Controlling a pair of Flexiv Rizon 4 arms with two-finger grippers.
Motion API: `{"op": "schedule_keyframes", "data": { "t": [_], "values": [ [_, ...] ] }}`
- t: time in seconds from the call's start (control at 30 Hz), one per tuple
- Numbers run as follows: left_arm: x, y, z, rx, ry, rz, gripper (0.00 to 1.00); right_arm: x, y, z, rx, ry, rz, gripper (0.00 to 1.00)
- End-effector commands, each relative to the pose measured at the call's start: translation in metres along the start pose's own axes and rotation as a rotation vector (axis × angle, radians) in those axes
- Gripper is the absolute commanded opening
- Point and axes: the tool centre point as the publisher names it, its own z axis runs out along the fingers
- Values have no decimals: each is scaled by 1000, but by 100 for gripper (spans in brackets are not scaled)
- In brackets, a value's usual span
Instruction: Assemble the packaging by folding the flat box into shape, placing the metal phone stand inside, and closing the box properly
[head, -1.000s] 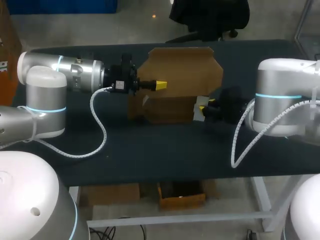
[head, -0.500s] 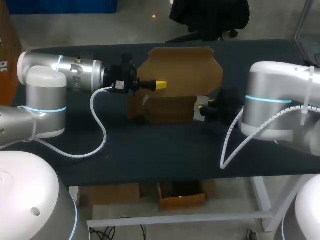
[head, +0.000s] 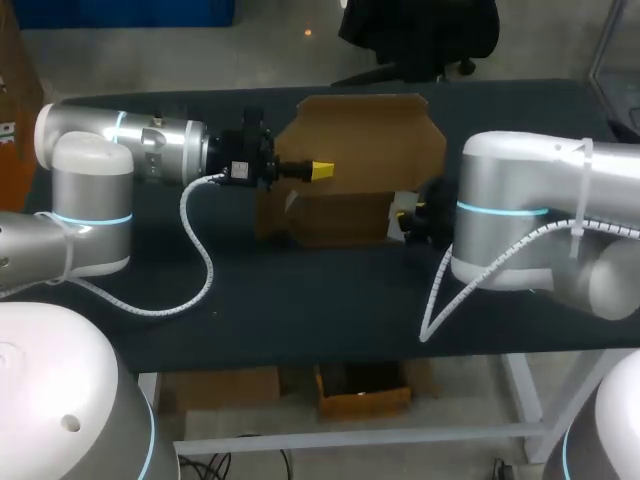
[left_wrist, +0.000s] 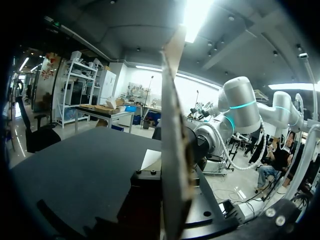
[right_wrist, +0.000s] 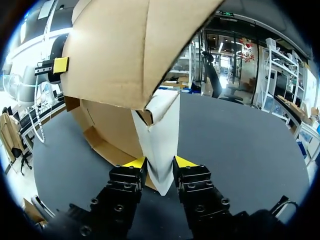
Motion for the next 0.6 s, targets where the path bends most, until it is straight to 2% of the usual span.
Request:
{"op": "schedule_keyframes", "data": {
  "t": [0.03,0.47,0.6],
  "values": [
    [-1,3,1,2,3,0,0,5,5,10,32,-195,12,32],
    [-1,3,1,2,3,0,0,2,5,16,88,-299,58,29],
    [-1,3,1,2,3,0,0,2,5,16,88,-316,68,22]
  ]
}}
